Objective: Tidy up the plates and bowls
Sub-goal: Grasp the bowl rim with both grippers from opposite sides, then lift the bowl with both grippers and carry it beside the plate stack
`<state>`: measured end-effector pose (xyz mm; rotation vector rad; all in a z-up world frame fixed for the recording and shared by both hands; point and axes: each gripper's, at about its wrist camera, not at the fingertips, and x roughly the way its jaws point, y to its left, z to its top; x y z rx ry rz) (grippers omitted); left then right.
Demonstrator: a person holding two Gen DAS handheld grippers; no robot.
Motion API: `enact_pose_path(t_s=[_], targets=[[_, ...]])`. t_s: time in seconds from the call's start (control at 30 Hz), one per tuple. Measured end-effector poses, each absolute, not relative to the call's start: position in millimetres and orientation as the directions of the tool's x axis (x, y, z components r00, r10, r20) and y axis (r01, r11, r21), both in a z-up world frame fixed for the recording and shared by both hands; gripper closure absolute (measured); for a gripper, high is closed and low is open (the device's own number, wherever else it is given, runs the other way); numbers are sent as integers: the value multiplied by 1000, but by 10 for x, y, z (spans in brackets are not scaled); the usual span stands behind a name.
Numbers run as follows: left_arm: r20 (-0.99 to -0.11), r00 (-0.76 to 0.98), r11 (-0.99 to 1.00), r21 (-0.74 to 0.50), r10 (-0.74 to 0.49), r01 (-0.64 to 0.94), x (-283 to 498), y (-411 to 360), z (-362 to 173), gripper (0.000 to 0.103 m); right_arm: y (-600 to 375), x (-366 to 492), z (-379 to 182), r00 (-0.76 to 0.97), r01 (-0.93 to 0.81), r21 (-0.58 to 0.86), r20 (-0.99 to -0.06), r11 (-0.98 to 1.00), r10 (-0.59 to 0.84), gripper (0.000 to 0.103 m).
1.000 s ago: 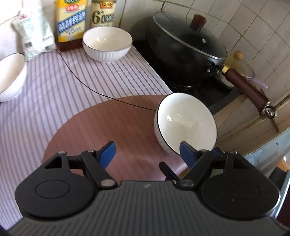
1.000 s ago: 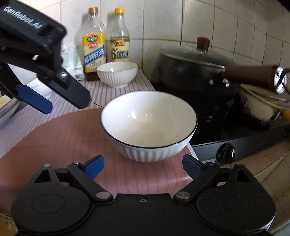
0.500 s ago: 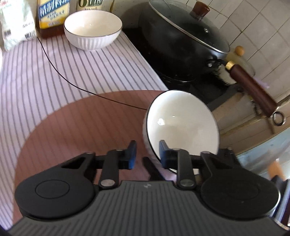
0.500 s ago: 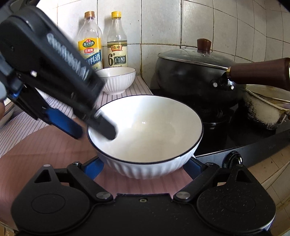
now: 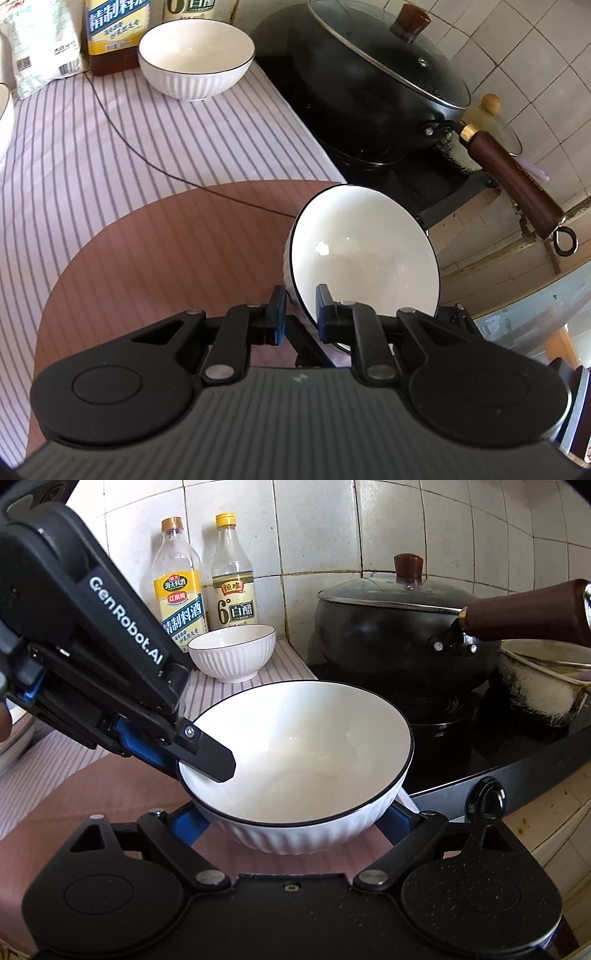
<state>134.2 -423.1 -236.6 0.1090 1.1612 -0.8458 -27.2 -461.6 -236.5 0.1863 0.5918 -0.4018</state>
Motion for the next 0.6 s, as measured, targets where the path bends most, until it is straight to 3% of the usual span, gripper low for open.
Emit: enact_pose_path(t_s=[0.6], targets=[[-855, 226, 745, -242, -466, 621, 1362, -3574, -1944, 88, -4104, -60, -2050, 803, 280, 22, -553, 960, -222, 7]])
